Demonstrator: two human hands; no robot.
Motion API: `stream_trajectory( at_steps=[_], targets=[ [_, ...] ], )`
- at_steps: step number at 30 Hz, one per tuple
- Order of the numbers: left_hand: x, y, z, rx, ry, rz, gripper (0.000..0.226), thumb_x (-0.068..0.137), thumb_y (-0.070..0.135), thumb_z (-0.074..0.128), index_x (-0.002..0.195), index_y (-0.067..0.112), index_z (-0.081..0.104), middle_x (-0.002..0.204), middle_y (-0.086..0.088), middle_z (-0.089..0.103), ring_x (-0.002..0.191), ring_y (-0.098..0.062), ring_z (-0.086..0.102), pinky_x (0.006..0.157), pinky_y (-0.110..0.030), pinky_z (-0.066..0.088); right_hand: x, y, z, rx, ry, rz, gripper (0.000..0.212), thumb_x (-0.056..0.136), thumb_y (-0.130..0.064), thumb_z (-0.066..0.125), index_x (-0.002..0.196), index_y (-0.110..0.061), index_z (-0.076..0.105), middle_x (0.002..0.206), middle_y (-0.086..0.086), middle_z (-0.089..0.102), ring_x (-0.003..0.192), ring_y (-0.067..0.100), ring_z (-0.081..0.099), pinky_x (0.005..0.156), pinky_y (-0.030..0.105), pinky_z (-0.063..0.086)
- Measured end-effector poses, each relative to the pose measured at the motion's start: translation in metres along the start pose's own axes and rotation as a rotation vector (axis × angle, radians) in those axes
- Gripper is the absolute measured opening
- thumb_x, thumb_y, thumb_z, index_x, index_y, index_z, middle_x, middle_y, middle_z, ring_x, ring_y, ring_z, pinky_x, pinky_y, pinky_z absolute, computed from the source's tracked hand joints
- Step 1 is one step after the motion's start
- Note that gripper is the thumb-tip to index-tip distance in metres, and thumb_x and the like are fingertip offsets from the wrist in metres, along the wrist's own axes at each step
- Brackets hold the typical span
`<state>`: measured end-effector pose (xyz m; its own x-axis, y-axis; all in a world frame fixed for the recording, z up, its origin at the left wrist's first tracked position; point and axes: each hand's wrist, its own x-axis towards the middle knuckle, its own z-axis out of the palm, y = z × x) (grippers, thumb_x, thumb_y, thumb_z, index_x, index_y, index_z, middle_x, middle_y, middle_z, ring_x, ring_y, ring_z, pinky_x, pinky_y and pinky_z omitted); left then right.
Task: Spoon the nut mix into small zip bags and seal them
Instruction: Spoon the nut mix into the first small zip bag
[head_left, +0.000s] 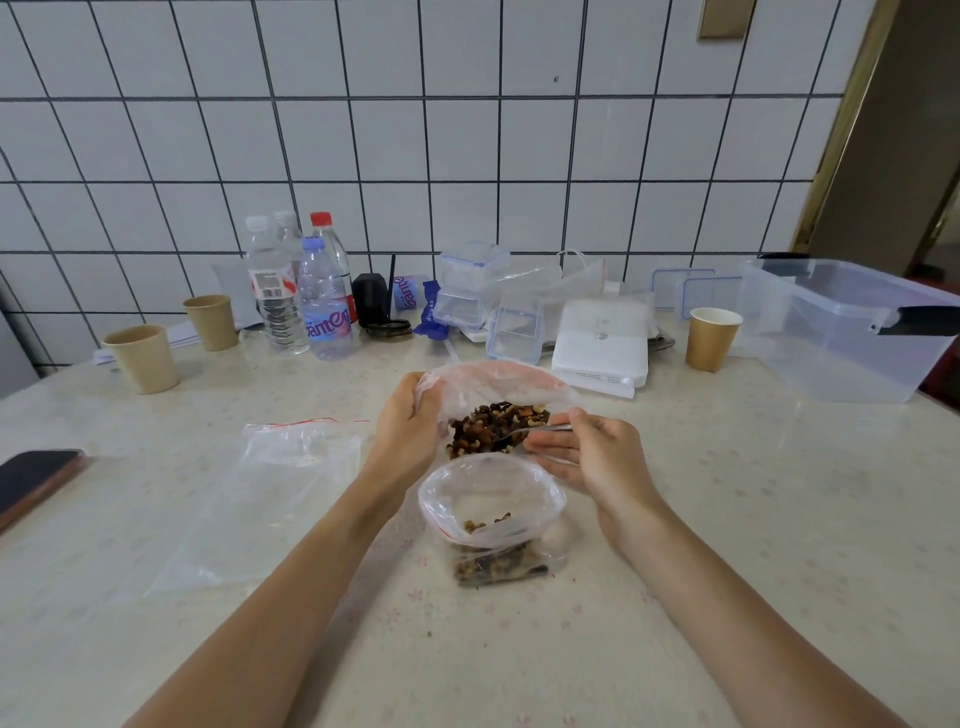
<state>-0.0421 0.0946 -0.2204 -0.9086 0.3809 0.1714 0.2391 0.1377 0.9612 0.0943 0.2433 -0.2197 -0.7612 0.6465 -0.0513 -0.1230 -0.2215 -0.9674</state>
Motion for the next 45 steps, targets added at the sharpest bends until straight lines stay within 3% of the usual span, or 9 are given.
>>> stream_trajectory(
  at_steps=[7, 10, 13, 18, 24, 31, 37, 40, 45],
  targets=[
    [-0.002, 0.001, 0.001, -0.018, -0.014, 0.024, 0.023, 0.111, 0.033, 0.042, 0.122, 0.025, 0.061, 0.112, 0.001, 0.07, 0.102, -0.016, 0.07, 0.085, -0.03, 0.059, 0.001, -0.001, -0.001, 0.04, -0.005, 0.034, 0.034, 0.111, -0.018, 0.044, 0.11, 0.005, 0.067, 0.09, 0.019, 0.079, 0.085, 0.029, 0.079, 0.063, 0.026, 0.062],
    [-0.002, 0.002, 0.002, 0.013, -0.011, 0.045, 0.021, 0.111, 0.033, 0.042, 0.118, 0.028, 0.061, 0.107, 0.005, 0.07, 0.093, -0.007, 0.068, 0.065, -0.01, 0.052, -0.001, 0.0, 0.0, 0.004, -0.029, 0.016, 0.034, 0.111, -0.019, 0.044, 0.109, 0.005, 0.068, 0.091, 0.019, 0.079, 0.086, 0.028, 0.079, 0.066, 0.026, 0.063],
    [-0.004, 0.002, 0.0, 0.004, -0.009, 0.042, 0.021, 0.11, 0.033, 0.043, 0.118, 0.028, 0.061, 0.106, 0.004, 0.07, 0.092, -0.008, 0.067, 0.056, -0.006, 0.047, -0.001, -0.001, 0.0, -0.023, -0.046, 0.008, 0.034, 0.111, -0.02, 0.045, 0.109, 0.005, 0.069, 0.092, 0.018, 0.08, 0.088, 0.028, 0.079, 0.07, 0.027, 0.064],
    [-0.004, 0.002, -0.001, -0.02, -0.003, 0.013, 0.018, 0.109, 0.035, 0.043, 0.106, 0.038, 0.061, 0.107, 0.005, 0.071, 0.1, -0.017, 0.07, 0.08, -0.03, 0.056, -0.001, -0.003, -0.001, 0.01, -0.031, 0.039, 0.033, 0.111, -0.019, 0.044, 0.109, 0.004, 0.068, 0.091, 0.018, 0.08, 0.087, 0.027, 0.079, 0.066, 0.026, 0.063],
    [-0.004, 0.005, -0.006, 0.036, 0.055, 0.04, 0.019, 0.109, 0.034, 0.046, 0.122, 0.03, 0.059, 0.105, 0.017, 0.067, 0.098, -0.001, 0.063, 0.072, -0.018, 0.043, 0.001, -0.009, -0.004, 0.045, 0.001, -0.017, 0.033, 0.11, -0.016, 0.043, 0.105, 0.006, 0.068, 0.088, 0.023, 0.078, 0.081, 0.032, 0.079, 0.06, 0.03, 0.062],
    [-0.012, 0.028, -0.021, 0.208, 0.054, 0.163, 0.04, 0.102, 0.035, 0.062, 0.139, 0.02, 0.056, 0.138, 0.01, 0.059, 0.128, -0.007, 0.052, 0.103, -0.028, 0.041, -0.003, -0.029, -0.01, 0.019, -0.023, -0.142, 0.039, 0.112, -0.021, 0.04, 0.1, 0.004, 0.067, 0.083, 0.022, 0.078, 0.077, 0.033, 0.078, 0.064, 0.036, 0.065],
    [-0.045, 0.046, -0.037, 0.425, 0.118, 0.366, 0.017, 0.099, 0.031, 0.067, 0.115, 0.027, 0.068, 0.113, 0.021, 0.064, 0.103, 0.001, 0.058, 0.089, -0.024, 0.046, -0.015, -0.049, -0.016, 0.076, -0.044, -0.193, 0.043, 0.112, -0.026, 0.039, 0.087, -0.002, 0.064, 0.067, 0.022, 0.072, 0.065, 0.037, 0.075, 0.054, 0.035, 0.062],
    [-0.064, 0.045, -0.044, 0.435, 0.023, 0.271, 0.009, 0.097, 0.043, 0.065, 0.094, 0.036, 0.069, 0.091, 0.019, 0.071, 0.083, 0.005, 0.063, 0.068, -0.02, 0.046, -0.018, -0.055, -0.019, 0.049, -0.049, -0.232, 0.042, 0.111, -0.025, 0.039, 0.082, -0.005, 0.062, 0.058, 0.018, 0.067, 0.056, 0.036, 0.072, 0.05, 0.035, 0.06],
    [-0.088, 0.031, -0.044, 0.4, -0.157, 0.101, 0.026, 0.091, 0.058, 0.065, 0.084, 0.035, 0.075, 0.086, 0.011, 0.072, 0.062, -0.017, 0.07, 0.069, -0.034, 0.057, -0.026, -0.056, -0.017, -0.052, -0.114, -0.299, 0.044, 0.112, -0.024, 0.039, 0.078, -0.005, 0.061, 0.055, 0.018, 0.064, 0.049, 0.033, 0.068, 0.046, 0.032, 0.055]
  ],
)
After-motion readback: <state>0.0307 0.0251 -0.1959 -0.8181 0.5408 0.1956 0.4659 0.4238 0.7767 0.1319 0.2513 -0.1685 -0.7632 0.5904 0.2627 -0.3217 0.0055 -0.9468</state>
